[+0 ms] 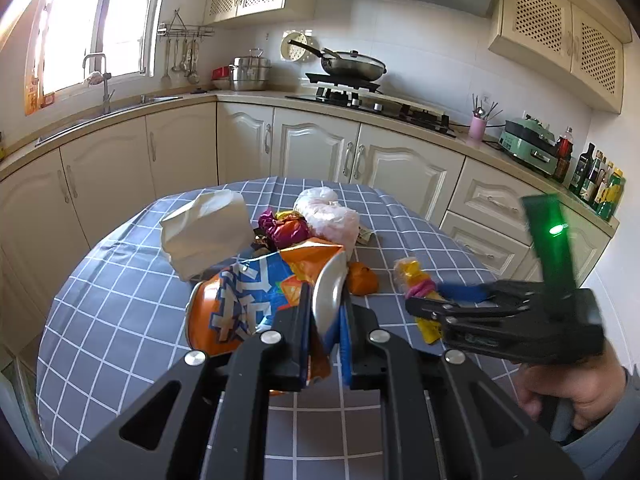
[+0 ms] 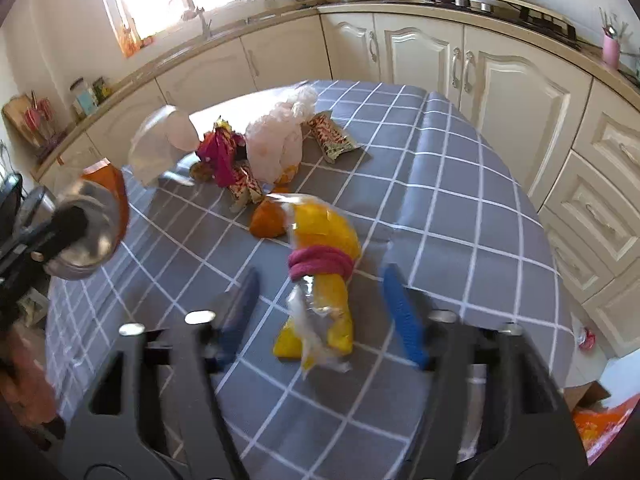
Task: Collect trash
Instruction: 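Carry the chip bag and yellow wrapper toward the blue bin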
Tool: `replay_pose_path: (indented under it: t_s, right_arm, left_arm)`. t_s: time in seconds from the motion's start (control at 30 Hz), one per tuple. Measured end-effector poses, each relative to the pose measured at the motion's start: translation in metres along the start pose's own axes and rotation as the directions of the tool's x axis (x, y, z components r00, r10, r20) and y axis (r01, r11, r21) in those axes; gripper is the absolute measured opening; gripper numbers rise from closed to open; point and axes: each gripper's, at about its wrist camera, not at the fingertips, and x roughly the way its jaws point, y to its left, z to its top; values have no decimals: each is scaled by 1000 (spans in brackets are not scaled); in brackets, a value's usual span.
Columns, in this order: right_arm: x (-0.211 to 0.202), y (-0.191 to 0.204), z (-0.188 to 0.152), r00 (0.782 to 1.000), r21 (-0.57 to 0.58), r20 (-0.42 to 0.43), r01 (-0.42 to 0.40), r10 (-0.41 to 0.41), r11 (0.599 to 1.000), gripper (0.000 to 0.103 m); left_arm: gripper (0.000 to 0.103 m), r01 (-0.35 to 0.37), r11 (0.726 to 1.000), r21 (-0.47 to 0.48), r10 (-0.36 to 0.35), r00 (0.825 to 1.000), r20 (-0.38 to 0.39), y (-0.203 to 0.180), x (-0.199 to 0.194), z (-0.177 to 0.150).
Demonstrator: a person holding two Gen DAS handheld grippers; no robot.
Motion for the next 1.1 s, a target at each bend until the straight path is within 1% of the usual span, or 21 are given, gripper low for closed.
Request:
replay_pose_path:
  t_s: [0.2,0.43,0.6,0.77,0.87,0.97,1.07,1.1]
  right_arm:
    - [-26,-6,-2,997,25,76,-37,35,999,30]
    - [-73,-26,2,984,72,171,-70,57,995,30]
    - [-112,-47,3,967,105,249,-77,48,992,30]
    - [-154,-88,-8,948,175,319,-44,-14,984,30]
    - [-175,-124,-24,939,243,335,-6,-78,970,30]
    - [-194,-164,-45,931,322,332,39,-152,946,30]
    - [-208,-204,-70,923,402,314,83,-222,912,30]
    - [-211,-215,-80,921,425,303,100,-246,900,30]
  left_arm:
    - [11,6,1000,10,-6,1000,15,-5,-6,5]
    - [11,41,998,53,-43,998,48,-31,-14,18]
    - [11,79,992,100,-85,994,68,-63,-17,29]
    - [11,153,974,168,-166,984,64,-113,-13,40]
    - [11,220,952,212,-236,970,52,-154,-7,42]
    - [11,316,922,224,-328,945,17,-195,2,42]
    - [11,405,886,227,-410,912,-26,-238,15,38]
    - [11,440,870,222,-441,896,-47,-255,20,36]
